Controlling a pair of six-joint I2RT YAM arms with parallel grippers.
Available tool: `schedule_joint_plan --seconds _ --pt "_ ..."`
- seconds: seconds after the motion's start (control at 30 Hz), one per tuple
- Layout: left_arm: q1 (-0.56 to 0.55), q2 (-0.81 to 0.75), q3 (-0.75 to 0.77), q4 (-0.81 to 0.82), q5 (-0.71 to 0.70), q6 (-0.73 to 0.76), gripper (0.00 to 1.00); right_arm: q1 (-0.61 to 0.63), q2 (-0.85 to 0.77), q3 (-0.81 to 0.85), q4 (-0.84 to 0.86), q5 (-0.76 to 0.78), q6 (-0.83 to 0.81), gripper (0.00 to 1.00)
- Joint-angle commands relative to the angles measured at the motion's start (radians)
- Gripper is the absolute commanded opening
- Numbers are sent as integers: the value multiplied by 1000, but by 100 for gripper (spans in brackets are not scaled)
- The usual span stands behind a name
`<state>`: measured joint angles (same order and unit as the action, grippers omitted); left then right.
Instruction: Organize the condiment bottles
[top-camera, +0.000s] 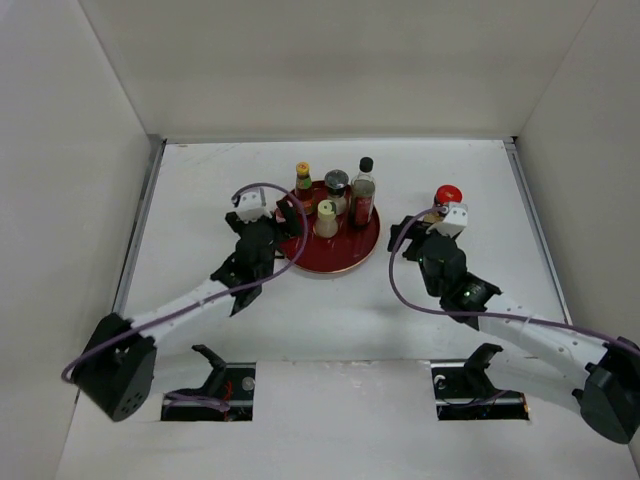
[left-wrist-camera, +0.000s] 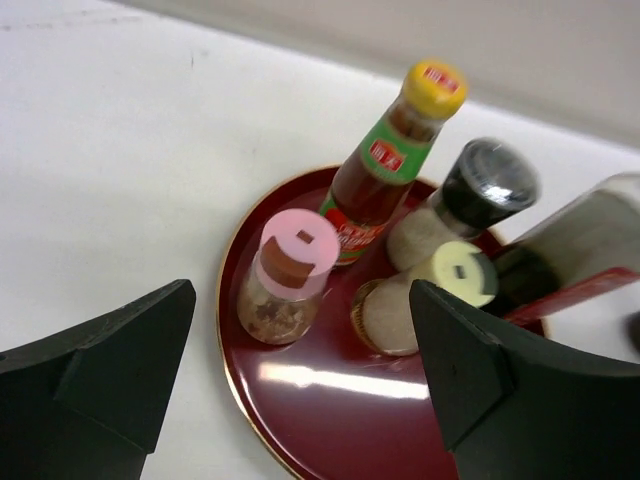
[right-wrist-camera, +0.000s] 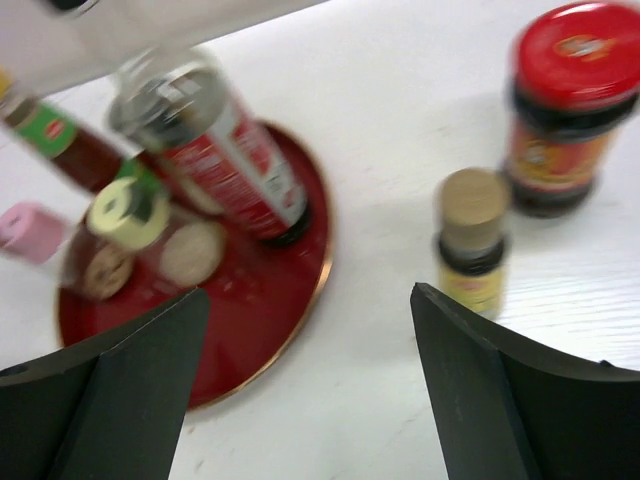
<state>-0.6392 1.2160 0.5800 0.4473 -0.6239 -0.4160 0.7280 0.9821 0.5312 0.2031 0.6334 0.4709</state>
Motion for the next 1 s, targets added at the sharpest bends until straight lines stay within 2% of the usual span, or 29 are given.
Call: schedule_joint_plan --seconds 0.0,0.17,0.3,0.4,0.67,0.87,0.97 --pt "-21 -152 -98 77 -4 -46 89 -37 -28 81 -99 120 -9 88" --pt "-15 -343 -259 129 0 -58 89 -74 1 147 -149 160 -51 91" --pt "-9 -427 -313 139 4 -66 89 -104 21 191 -191 210 -87 92" --pt "-1 -421 -344 169 -5 -90 89 -153 44 222 -200 200 -118 91" --pt "17 -357 -350 195 21 -125 89 -223 233 291 -237 78 -117 87" --pt "22 -355 -353 202 24 -129 89 -229 354 325 -197 58 -129 77" --pt "23 -343 -350 202 26 -130 89 -236 398 339 -180 54 -133 61"
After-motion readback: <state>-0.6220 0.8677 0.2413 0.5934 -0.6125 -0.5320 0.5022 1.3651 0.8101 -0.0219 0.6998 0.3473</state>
